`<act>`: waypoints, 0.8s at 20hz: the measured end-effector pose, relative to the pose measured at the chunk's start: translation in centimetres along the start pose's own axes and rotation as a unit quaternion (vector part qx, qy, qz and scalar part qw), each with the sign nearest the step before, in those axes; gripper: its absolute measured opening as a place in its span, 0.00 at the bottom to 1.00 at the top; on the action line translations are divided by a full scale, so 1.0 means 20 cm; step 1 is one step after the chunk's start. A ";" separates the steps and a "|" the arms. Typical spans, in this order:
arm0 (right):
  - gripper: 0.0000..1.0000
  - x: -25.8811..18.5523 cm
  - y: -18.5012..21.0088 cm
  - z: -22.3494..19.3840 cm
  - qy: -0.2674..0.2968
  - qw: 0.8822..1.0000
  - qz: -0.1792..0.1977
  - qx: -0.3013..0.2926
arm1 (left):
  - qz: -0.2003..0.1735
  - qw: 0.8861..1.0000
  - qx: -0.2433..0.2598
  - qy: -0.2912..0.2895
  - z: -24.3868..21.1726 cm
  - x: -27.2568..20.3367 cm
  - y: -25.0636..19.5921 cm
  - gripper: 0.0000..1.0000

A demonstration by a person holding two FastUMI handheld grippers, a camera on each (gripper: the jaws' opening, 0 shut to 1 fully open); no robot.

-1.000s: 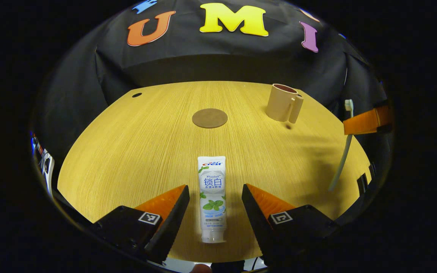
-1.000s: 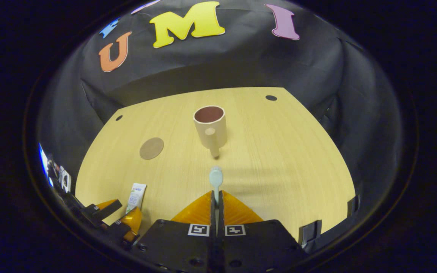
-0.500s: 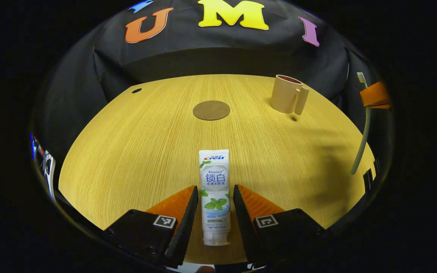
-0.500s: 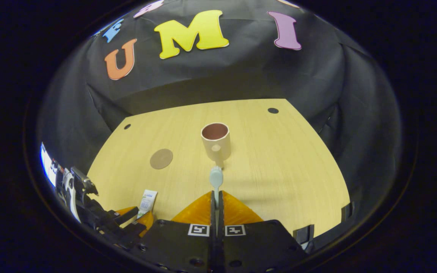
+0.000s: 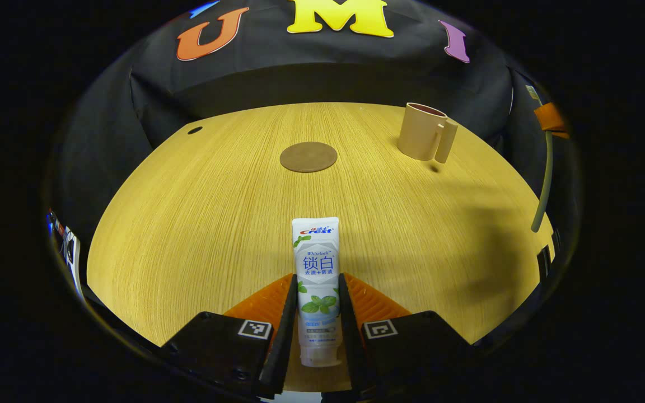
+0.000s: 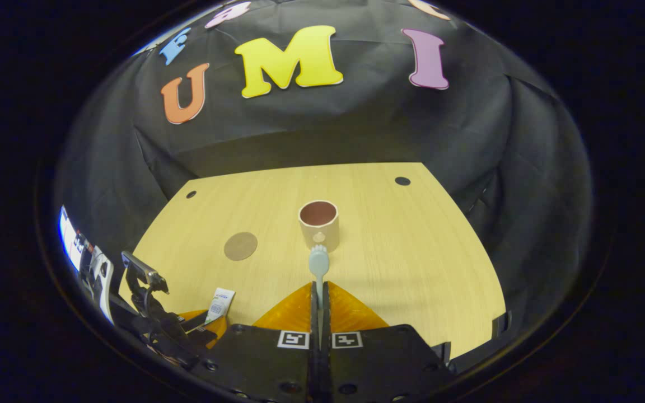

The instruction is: Put the toothbrush and toothpaste on the desktop into the cup, then pick up the cup and place it on the coaster on the desktop.

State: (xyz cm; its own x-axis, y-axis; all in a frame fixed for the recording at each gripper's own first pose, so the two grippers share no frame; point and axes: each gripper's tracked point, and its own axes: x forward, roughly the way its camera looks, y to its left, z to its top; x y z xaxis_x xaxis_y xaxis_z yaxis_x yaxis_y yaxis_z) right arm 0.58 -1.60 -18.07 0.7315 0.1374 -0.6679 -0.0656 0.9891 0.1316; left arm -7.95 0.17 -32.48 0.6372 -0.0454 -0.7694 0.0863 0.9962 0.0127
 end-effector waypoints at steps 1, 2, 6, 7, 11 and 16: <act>0.00 0.00 0.00 0.01 -0.003 1.000 0.001 -0.001 | 0.000 1.000 -0.001 -0.003 0.02 -0.01 0.00 0.45; 0.00 0.01 0.00 0.02 -0.006 1.000 0.002 -0.003 | -0.001 1.000 -0.001 -0.008 0.05 -0.02 0.00 0.43; 0.00 0.01 0.03 0.08 -0.018 1.000 0.010 -0.003 | -0.007 0.999 -0.006 -0.037 0.22 -0.08 0.00 0.40; 0.00 0.02 0.03 0.10 -0.022 1.000 0.011 -0.004 | -0.009 0.999 -0.008 -0.047 0.18 -0.12 -0.01 0.40; 0.03 0.01 0.05 0.18 -0.039 0.999 0.016 -0.009 | -0.011 0.996 -0.010 -0.085 0.31 -0.20 0.00 0.39; 0.00 0.05 0.08 0.35 -0.065 0.997 0.027 -0.010 | -0.011 0.993 -0.016 -0.119 0.46 -0.28 0.01 0.39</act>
State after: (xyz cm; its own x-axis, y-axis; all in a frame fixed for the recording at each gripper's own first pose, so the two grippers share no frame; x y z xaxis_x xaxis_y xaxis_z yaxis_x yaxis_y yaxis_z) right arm 5.94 -0.32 -13.49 0.8079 0.1839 -0.5599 -0.1194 0.9814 0.1500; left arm -4.49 0.00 -22.37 0.7985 -0.0791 -0.5968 0.0795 0.9965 -0.0256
